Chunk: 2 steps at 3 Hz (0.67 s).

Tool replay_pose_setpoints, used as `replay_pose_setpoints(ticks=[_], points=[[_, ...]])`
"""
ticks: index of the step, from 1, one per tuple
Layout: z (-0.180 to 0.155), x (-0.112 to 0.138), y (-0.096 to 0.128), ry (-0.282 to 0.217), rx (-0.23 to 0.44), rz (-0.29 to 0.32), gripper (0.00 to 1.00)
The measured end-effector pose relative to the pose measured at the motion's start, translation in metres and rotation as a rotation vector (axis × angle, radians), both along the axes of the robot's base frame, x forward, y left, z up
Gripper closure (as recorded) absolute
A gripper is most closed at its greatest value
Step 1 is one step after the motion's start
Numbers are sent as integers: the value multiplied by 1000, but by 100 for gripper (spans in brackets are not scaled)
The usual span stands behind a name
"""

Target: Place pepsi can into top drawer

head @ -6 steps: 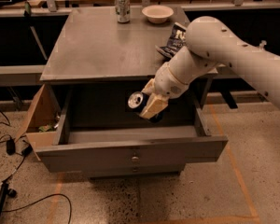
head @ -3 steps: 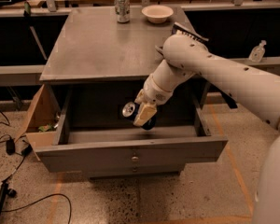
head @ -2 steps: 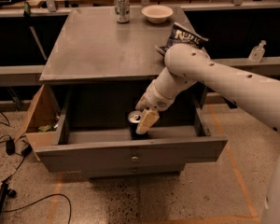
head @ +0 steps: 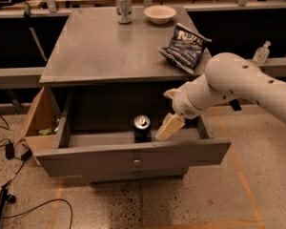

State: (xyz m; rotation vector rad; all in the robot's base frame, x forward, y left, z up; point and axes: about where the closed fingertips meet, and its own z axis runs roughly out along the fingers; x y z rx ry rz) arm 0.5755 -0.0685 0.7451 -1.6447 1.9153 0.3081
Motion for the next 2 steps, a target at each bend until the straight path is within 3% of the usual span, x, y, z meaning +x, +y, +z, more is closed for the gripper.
replay_pose_setpoints(ticks=[1, 2], points=[[32, -22, -44, -94, 76, -95, 41], [71, -45, -54, -233, 178, -137, 64]])
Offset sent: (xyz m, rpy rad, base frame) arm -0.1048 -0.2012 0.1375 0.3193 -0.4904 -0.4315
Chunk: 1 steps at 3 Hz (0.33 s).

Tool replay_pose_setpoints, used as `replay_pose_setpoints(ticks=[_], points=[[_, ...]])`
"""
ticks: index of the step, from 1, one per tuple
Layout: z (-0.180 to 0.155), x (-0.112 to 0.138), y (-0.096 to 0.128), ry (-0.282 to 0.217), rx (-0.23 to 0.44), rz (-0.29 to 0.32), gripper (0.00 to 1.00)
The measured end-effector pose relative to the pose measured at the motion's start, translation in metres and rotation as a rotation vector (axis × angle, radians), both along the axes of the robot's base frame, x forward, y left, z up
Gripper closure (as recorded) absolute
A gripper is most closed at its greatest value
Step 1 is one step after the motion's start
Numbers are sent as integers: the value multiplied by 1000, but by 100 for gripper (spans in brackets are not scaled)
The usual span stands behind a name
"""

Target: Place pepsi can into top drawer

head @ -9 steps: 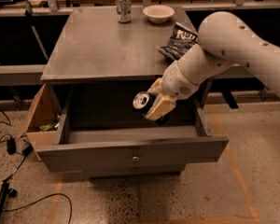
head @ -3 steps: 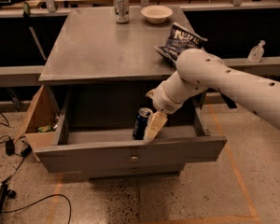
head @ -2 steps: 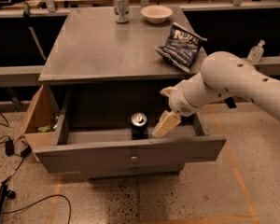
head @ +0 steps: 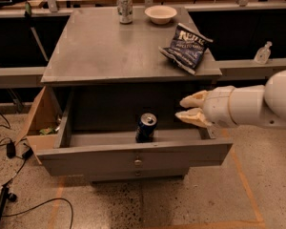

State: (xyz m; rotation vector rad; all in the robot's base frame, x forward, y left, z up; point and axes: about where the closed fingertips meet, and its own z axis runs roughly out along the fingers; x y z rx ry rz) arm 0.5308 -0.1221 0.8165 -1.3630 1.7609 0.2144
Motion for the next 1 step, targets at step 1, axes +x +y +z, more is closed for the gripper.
replay_pose_setpoints(ticks=[1], points=[[22, -15, -28, -76, 45, -50, 72]])
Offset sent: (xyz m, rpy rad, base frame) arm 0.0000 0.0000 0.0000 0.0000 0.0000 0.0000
